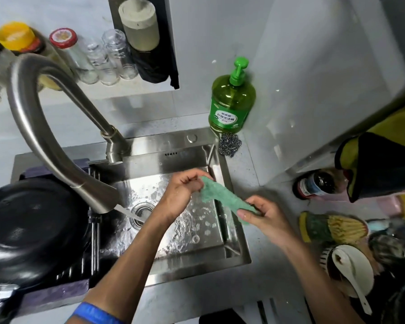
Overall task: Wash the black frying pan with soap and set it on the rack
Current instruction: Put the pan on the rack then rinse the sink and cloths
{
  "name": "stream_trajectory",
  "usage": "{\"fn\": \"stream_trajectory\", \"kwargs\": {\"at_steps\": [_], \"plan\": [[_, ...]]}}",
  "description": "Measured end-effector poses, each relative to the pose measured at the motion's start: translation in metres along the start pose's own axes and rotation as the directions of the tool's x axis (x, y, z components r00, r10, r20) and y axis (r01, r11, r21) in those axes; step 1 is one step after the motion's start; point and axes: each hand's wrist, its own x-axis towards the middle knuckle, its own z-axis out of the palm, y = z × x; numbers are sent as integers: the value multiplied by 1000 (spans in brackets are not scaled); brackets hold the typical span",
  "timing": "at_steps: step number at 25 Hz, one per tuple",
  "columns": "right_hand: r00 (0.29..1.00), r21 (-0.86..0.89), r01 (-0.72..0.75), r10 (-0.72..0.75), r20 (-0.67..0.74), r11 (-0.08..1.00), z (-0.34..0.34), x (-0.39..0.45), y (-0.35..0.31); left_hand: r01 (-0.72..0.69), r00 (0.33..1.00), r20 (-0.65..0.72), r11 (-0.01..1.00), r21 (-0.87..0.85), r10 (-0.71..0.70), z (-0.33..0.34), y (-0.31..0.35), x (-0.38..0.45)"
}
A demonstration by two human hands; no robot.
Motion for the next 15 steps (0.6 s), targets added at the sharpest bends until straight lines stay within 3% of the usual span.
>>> {"fn": "stream_trajectory", "kwargs": {"at_steps": [4, 6, 8, 9, 11, 13, 15], "plan": [[978, 151, -102, 127, -163, 983, -2, 3, 6, 102, 994, -57, 993, 67, -98, 27, 7, 44], [908, 133, -239, 270, -322, 962, -8, 15, 14, 169, 986, -25, 984, 51, -167, 45, 10, 82], [812, -245, -470, 306, -497, 848, -18, 22, 38, 253, 965, -55, 965, -61, -257, 62, 0, 105], [805, -445, -509, 225, -549, 737, -21, 20, 52, 237, 964, -116, 971, -20, -238, 66, -9, 104], [889, -634, -322, -6, -458, 703, -16, 15, 69, 210, 961, -202, 975, 79, -190, 68, -37, 81], [957, -763, 25, -236, -169, 646, -5, 30, 71, 246, 954, -215, 954, 169, -208, 63, -67, 50], [965, -835, 189, -254, 62, 517, 3, 62, 63, 275, 955, -187, 928, 253, -232, 55, -96, 23]]}}
